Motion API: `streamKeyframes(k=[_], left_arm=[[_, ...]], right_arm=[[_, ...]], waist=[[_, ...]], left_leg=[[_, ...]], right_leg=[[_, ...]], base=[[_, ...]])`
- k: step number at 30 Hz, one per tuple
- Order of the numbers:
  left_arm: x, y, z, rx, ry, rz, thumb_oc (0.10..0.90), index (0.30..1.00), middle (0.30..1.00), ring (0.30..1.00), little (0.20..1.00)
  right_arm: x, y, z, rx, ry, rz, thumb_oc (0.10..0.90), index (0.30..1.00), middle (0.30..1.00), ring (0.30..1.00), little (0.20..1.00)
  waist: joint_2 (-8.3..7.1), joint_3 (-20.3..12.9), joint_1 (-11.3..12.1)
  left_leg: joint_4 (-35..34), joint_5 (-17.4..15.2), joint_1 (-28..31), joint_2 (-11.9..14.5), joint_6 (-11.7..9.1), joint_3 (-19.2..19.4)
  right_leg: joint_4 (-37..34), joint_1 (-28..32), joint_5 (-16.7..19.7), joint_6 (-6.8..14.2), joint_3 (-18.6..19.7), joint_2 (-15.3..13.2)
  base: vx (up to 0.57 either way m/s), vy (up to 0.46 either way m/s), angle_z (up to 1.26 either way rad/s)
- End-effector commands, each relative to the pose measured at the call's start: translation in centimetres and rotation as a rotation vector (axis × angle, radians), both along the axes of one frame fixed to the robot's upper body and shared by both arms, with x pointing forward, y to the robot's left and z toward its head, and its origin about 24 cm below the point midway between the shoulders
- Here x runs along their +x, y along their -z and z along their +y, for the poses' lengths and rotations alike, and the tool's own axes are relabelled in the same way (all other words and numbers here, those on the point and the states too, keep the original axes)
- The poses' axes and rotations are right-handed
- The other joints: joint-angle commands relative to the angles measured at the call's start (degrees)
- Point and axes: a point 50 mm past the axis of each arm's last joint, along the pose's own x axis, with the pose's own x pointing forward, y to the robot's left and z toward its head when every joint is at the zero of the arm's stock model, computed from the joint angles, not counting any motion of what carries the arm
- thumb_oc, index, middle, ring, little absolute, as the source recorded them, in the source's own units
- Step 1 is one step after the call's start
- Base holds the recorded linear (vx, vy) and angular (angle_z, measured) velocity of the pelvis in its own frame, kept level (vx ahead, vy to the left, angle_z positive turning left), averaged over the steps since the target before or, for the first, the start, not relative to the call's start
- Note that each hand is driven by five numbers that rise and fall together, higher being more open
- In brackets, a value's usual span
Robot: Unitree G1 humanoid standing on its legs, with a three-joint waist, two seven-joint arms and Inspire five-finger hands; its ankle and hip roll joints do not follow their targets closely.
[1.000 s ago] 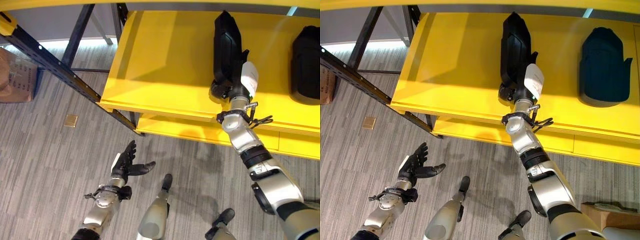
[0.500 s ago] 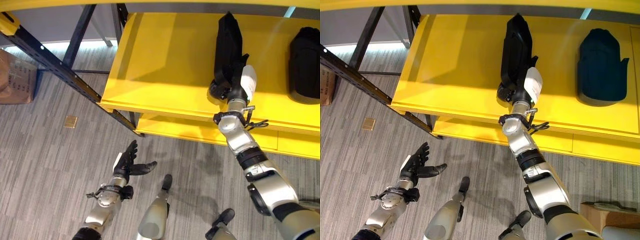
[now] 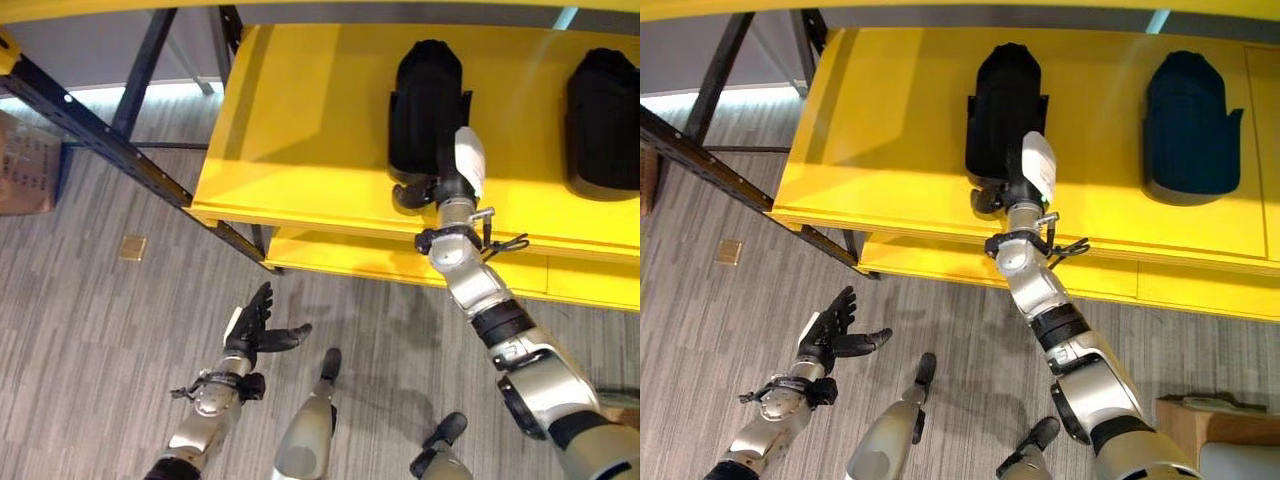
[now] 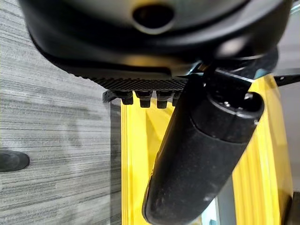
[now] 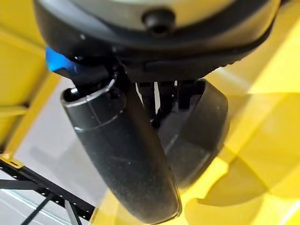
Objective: Move parts from the plastic box to the shelf.
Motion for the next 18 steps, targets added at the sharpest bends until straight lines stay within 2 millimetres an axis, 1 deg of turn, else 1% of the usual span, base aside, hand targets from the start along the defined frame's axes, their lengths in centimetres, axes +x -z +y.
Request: streamKeyframes(k=[1, 8, 14, 15, 16, 18], left_arm=[[0.8, -3.0, 1.3, 0.036, -0.032, -0.161, 0.9, 1.0, 1.0, 1.0, 1.0], [0.5, -2.8, 1.7, 0.04, -0.054, -0.148, 0.9, 1.0, 1.0, 1.0, 1.0], [0.4, -2.8, 1.8, 0.045, -0.063, -0.147, 0.9, 1.0, 1.0, 1.0, 1.0], [0.4, -2.8, 1.8, 0.045, -0.063, -0.147, 0.9, 1.0, 1.0, 1.0, 1.0], [0.3, -2.7, 1.8, 0.045, -0.067, -0.143, 0.9, 1.0, 1.0, 1.0, 1.0], [0.3, -2.6, 1.9, 0.045, -0.072, -0.14, 0.9, 1.0, 1.0, 1.0, 1.0]], right_arm=[[-1.9, -6.7, 1.6, -0.01, -0.129, -0.311, 0.9, 1.0, 1.0, 1.0, 1.0], [-4.0, -8.3, 2.6, 0.004, -0.232, -0.417, 0.9, 1.0, 1.0, 1.0, 1.0], [-5.7, -10.1, 2.7, -0.02, -0.237, -0.544, 0.9, 1.0, 1.0, 1.0, 1.0], [-5.7, -10.1, 2.7, -0.02, -0.237, -0.543, 0.9, 1.0, 1.0, 1.0, 1.0], [-6.2, -10.6, 2.7, -0.031, -0.234, -0.58, 0.9, 1.0, 1.0, 1.0, 1.0], [-6.8, -10.8, 2.7, -0.043, -0.243, -0.608, 0.9, 1.0, 1.0, 1.0, 1.0]], waist=[[-2.01, -0.97, 0.54], [-3.1, -1.32, -0.29], [-3.81, -1.8, -0.81], [-3.81, -1.8, -0.8], [-4.02, -2.0, -1.05], [-4.25, -2.31, -1.3]], left_leg=[[-2.12, -1.25, 2.27, -0.23, 4.05, 6.44], [-2.2, -1.59, 2.96, 0.11, 4.07, 7.08], [-2.14, -1.85, 3.55, 0.3, 4.1, 7.37], [-2.14, -1.86, 3.57, 0.3, 4.1, 7.37], [-2.09, -1.97, 3.78, 0.26, 4.1, 7.47], [-2.13, -2.1, 4.08, 0.4, 4.08, 7.65]], right_leg=[[5.64, -0.37, 4.72, 0.83, 3.6, -2.23], [5.7, -0.28, 4.65, 0.78, 4.43, -2.12], [5.77, -0.07, 4.6, 0.76, 4.85, -1.91], [5.77, -0.06, 4.6, 0.76, 4.86, -1.91], [5.88, 0.0, 4.61, 0.8, 5.21, -1.88], [5.92, 0.06, 4.6, 0.82, 5.44, -1.83]], base=[[-0.01, -0.009, -0.09], [0.0, -0.006, -0.04], [0.0, -0.006, -0.03], [0.0, -0.004, -0.08], [0.0, -0.003, -0.08], [0.0, -0.007, -0.05]])
